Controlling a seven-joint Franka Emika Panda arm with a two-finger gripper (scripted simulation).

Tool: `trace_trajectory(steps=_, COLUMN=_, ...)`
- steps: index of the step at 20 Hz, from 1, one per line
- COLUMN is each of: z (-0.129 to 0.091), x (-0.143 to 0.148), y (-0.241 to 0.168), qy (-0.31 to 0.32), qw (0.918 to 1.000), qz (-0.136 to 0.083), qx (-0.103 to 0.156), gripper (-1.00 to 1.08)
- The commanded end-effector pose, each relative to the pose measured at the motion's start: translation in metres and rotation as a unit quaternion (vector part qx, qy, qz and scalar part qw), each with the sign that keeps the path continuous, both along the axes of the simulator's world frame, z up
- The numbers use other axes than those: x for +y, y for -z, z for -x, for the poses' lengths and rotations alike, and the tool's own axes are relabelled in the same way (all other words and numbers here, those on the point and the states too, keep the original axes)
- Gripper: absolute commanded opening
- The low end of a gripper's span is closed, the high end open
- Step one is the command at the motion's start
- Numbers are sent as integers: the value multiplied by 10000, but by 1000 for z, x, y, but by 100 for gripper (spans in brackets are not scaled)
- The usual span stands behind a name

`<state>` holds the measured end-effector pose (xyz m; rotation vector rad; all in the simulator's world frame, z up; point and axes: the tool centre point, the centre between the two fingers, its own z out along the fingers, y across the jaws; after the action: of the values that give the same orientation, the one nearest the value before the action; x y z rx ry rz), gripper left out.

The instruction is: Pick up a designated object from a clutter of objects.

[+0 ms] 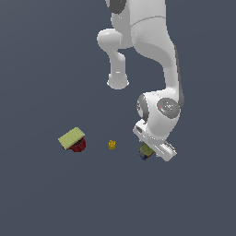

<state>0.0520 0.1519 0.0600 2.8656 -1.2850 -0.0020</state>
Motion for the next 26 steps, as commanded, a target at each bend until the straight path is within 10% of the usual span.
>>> trace_trajectory(steps=1, z=-1, x=0, y=1, qy=1, qw=10000, qz=-2, qx=-8, gripper=-100)
trace_trajectory(steps=26, z=22, x=-9, y=-43, qy=-3, qw=10000, qz=-5, qx=-11, gripper=-100)
